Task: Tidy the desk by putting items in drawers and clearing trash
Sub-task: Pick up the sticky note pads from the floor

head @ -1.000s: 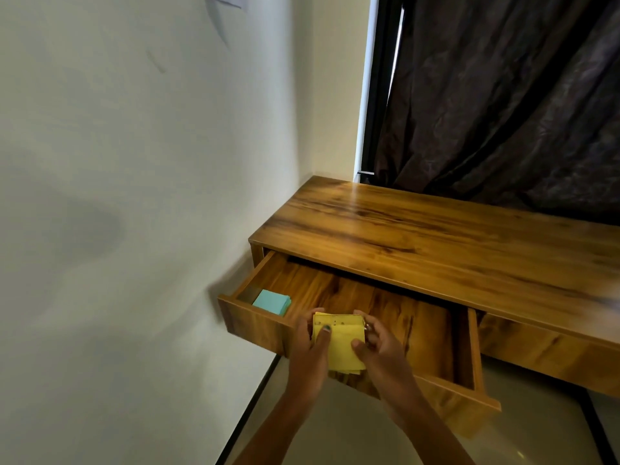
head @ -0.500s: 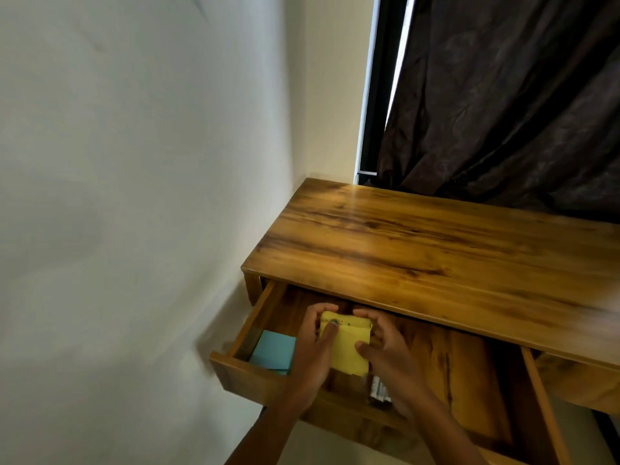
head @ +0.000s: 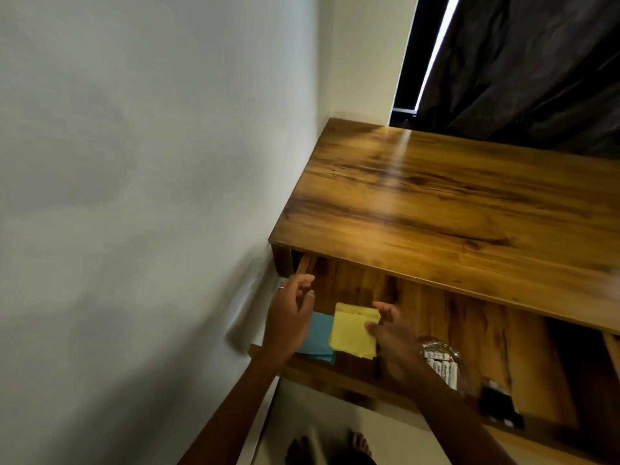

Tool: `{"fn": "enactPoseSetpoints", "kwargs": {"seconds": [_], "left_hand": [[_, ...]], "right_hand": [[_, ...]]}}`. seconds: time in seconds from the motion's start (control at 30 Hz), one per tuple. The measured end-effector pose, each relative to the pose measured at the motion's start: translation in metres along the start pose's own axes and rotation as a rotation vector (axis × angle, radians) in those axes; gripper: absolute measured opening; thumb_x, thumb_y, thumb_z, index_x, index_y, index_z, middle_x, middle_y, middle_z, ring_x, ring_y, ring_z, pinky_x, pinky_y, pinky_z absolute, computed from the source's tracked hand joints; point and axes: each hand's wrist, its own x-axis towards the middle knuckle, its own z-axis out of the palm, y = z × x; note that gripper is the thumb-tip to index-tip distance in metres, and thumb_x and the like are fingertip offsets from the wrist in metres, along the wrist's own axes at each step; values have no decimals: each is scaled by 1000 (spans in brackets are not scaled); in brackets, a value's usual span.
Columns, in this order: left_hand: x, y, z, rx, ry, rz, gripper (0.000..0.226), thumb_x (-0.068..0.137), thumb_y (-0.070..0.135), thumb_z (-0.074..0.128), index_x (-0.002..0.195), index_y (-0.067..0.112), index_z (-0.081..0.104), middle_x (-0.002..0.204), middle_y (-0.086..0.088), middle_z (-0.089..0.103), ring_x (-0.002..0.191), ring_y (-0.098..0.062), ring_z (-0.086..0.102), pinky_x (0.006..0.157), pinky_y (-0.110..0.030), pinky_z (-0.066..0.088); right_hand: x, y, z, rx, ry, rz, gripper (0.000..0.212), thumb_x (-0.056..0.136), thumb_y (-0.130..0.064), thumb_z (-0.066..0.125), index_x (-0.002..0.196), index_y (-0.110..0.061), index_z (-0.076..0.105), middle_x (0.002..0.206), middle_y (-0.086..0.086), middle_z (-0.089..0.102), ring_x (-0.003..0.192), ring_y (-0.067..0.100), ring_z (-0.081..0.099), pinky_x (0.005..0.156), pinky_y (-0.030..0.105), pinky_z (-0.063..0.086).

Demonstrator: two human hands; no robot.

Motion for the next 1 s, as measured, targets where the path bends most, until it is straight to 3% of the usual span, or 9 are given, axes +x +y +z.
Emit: {"fn": "enactPoseSetpoints", "kwargs": {"seconds": [0.1, 0.23, 0.3, 0.43, 0.63, 0.93, 1.0], "left_hand": [[0, -23, -5, 222, -43, 110, 32, 90, 28, 47, 120, 22, 56, 122, 4, 59, 115, -10, 52, 95, -32, 46], [-5, -36, 2, 372, -152, 159, 58, 83, 46, 30, 131, 22, 51, 141, 4, 46, 131, -13, 39, 109, -34, 31], [-8, -42, 8, 404, -154, 170, 54, 86, 39, 32, 134, 20, 49, 144, 2, 43, 134, -15, 36, 109, -33, 26], [-17, -56, 13, 356, -68, 167, 49, 84, 22, 35, 128, 15, 55, 138, -3, 51, 130, -21, 44, 106, -41, 35], [-24, -61, 13, 348, 15, 154, 45, 84, 22, 36, 126, 19, 54, 136, 3, 52, 130, -9, 37, 107, -34, 31], [-22, -63, 15, 523, -69, 166, 60, 80, 25, 36, 140, 20, 40, 147, 3, 40, 138, -13, 27, 110, -42, 30], [-23, -64, 14, 545, -118, 221, 63, 79, 29, 40, 141, 20, 38, 149, 3, 37, 140, -12, 23, 112, -41, 25]], "right_hand": [[18, 6, 21, -52, -56, 89, 41, 89, -1, 54, 125, -19, 49, 128, 11, 51, 102, 24, 57, 69, 37, 55], [34, 14, 47, -144, -80, 111, 40, 90, -2, 55, 127, -15, 50, 129, 11, 53, 104, 23, 54, 67, 29, 50], [36, 16, 56, -204, -99, 115, 39, 91, -3, 54, 128, -13, 49, 127, 11, 54, 106, 23, 54, 74, 30, 49], [40, 28, 73, -215, -133, 155, 41, 92, -2, 51, 130, -12, 44, 129, 14, 52, 113, 29, 52, 92, 42, 50], [41, 38, 92, -319, -19, 66, 36, 91, -6, 52, 127, -11, 46, 124, 12, 55, 107, 26, 55, 85, 33, 52], [39, 51, 84, -516, -6, -15, 52, 87, -14, 57, 136, -18, 40, 133, 9, 46, 115, 26, 51, 93, 39, 50], [37, 53, 77, -511, -12, -4, 52, 89, -11, 54, 139, -18, 38, 136, 8, 44, 118, 24, 49, 94, 33, 49]]}}
